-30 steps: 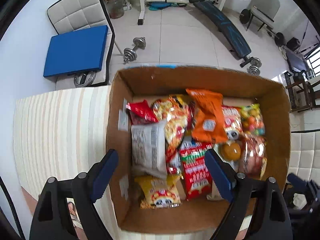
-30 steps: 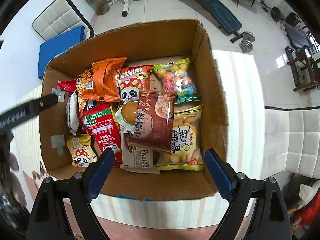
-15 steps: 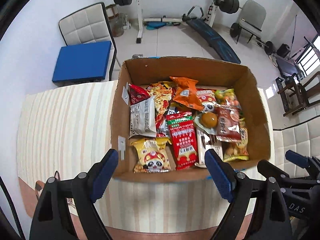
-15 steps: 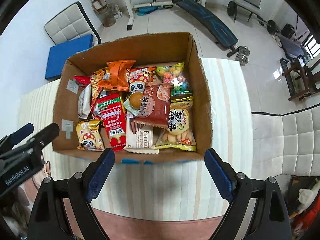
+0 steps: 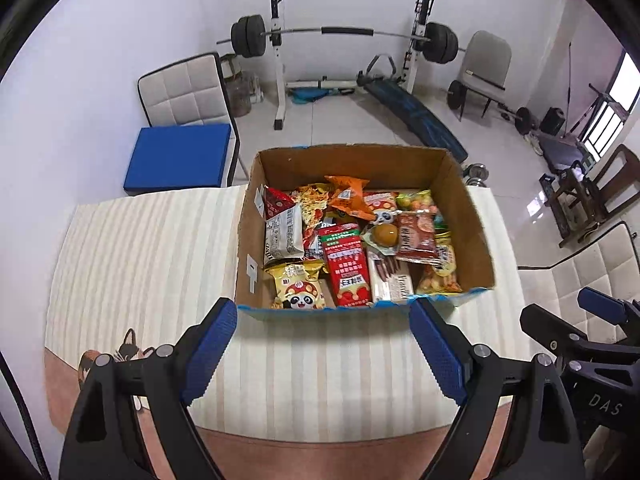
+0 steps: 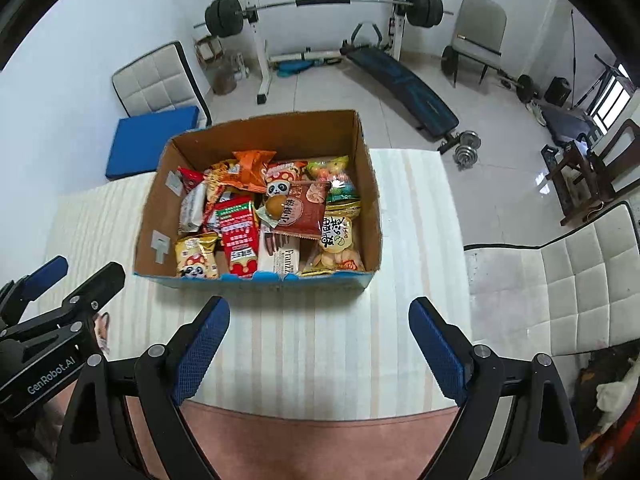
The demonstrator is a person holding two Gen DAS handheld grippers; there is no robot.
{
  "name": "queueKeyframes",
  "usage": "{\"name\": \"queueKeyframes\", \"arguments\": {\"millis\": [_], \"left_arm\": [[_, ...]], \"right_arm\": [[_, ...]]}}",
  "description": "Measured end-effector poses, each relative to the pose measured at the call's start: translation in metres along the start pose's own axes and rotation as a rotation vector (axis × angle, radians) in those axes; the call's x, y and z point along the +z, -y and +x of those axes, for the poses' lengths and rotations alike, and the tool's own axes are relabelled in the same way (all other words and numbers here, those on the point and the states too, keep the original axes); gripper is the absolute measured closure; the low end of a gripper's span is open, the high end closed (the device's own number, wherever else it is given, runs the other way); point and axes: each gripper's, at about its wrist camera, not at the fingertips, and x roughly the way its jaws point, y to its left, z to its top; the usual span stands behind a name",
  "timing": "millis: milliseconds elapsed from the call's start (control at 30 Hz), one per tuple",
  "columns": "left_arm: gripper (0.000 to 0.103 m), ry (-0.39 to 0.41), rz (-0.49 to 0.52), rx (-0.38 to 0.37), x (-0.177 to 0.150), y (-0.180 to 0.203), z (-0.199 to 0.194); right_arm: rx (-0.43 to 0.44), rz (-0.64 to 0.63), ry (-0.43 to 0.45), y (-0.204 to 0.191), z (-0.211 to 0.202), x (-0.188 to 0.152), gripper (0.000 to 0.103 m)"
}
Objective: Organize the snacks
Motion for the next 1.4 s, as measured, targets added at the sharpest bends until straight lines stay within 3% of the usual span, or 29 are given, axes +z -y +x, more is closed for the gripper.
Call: {"name": "queueKeyframes", "arguments": {"millis": [400,767,1000,1133,1400], "left_arm": [[0.015,0.138,0.008,-0.018,-0.034,0.005,-0.103],[0.015,0.156,-0.021,-0.027,-0.061,0.002,-0.140],[0.015,0.195,-0.036,-0.015,-0.068,-0.004,-0.154],[0.002,0.204,-0.023,-0.017,-0.068,-0.002,-0.154],[0.002,0.212,-0.021,0.001,-0.064,0.000,-0.142]], "right_arm": [[0.022,-0.008,0.144,-0.001,-0.107,-0.057,0.010],[-0.016,-0.033,0.236,-0.005,-0.171,-0.094,0.010],[-0.023,-0.041,0.247,-0.006,-0.186,-0.107,0.010],[-0.022,-0.037,0.252,-0.005,-0.183,-0.107,0.005],[-0.048,-0.028,0.278,-0.005,-0.170,-0.096,0.003]]}}
